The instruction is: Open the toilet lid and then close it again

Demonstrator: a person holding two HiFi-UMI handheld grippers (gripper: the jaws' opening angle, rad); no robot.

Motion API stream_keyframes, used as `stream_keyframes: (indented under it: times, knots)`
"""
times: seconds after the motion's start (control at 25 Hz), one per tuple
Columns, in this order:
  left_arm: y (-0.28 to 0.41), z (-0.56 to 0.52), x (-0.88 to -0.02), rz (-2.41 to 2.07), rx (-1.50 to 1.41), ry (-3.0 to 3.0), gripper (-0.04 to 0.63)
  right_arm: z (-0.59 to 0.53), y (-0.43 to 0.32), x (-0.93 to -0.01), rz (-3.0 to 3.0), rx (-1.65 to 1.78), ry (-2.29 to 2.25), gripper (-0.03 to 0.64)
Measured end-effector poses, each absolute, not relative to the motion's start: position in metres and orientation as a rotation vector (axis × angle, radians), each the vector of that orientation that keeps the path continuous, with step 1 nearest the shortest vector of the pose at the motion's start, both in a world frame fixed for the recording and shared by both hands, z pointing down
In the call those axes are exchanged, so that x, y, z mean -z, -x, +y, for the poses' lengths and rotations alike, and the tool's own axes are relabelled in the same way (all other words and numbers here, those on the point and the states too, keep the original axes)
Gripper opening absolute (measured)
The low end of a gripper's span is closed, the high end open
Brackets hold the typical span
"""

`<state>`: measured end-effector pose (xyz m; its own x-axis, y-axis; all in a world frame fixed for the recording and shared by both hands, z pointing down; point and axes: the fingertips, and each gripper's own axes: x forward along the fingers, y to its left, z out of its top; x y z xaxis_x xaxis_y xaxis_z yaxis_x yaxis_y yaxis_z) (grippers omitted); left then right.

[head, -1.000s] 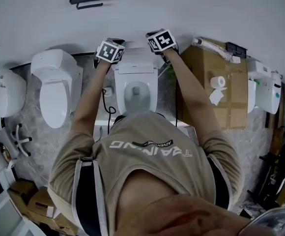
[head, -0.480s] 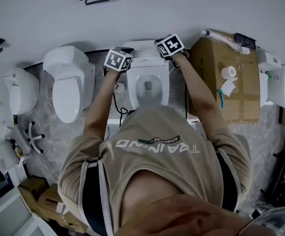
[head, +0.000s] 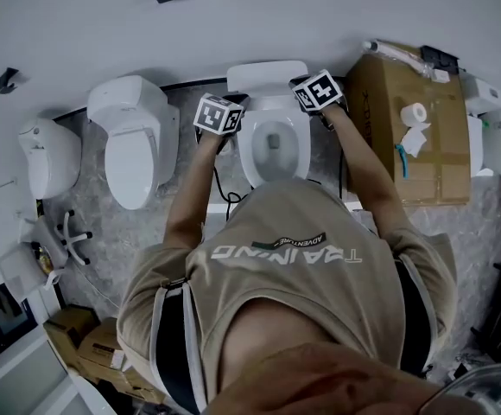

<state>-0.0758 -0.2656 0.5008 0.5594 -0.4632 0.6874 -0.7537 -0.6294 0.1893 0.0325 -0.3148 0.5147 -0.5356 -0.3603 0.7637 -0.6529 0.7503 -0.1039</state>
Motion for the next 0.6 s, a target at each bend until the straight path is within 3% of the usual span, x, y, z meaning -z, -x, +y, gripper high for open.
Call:
stream_keyframes:
  times: [0.6]
  knots:
    - [0.069,-0.189,-0.538,-0.842,-0.895,-2.244,0.005,-0.229,-0.034,-0.554,-2.155,-0.511,-0.679,0.011]
